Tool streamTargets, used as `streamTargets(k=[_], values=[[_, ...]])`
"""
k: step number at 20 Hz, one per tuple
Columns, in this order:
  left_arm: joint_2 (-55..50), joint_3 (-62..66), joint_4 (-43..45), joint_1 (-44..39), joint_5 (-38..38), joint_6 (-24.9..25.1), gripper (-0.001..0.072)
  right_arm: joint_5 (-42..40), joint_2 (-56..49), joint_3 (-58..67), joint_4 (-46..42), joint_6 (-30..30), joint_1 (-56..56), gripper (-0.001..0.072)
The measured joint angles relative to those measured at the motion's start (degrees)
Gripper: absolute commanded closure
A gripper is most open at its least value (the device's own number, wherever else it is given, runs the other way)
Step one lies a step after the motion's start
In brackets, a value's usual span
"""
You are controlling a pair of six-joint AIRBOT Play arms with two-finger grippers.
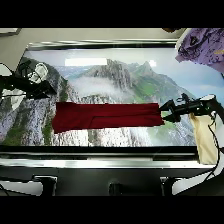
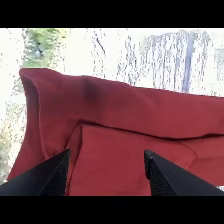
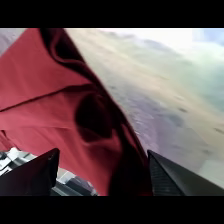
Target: Fold the clothes and pants, and hang the long-sleeved shirts on hangers.
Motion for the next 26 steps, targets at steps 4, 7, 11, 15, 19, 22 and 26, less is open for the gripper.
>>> streamTargets(k=[4,7,11,15,19,22,26], values=[[0.0,0.0,0.0,0.0,-0.1,-0.1,0.0229,-3.5,-0.8,-0.2,-1.0,-0.5,3.8,0.0608],[0.0,0.0,-0.5,-0.1,-0.2,-0.1,0.0688,-5.1,-0.6,-0.1,-2.5,-0.6,5.6,0.0686],[-0.3,0.0,-2.6,-2.3,0.9,-1.9,0.0688,-4.1,3.3,1.9,-6.4,1.2,6.3,0.0686],[-3.1,-0.2,-5.5,-9.8,3.6,-5.0,0.0689,0.5,10.8,4.8,-13.9,5.2,6.5,0.0686],[-8.9,-0.2,-12.2,-21.4,9.6,-6.8,0.0689,4.3,18.8,6.8,-20.8,8.2,6.6,0.0687],[-13.8,-0.1,-19.3,-30.7,16.1,-7.3,0.0689,6.4,24.1,7.3,-24.8,10.3,6.6,0.0687],[-19.6,0.0,-30.0,-41.0,25.2,-7.4,0.0689,8.1,30.4,7.6,-27.6,12.3,6.6,0.0686]])
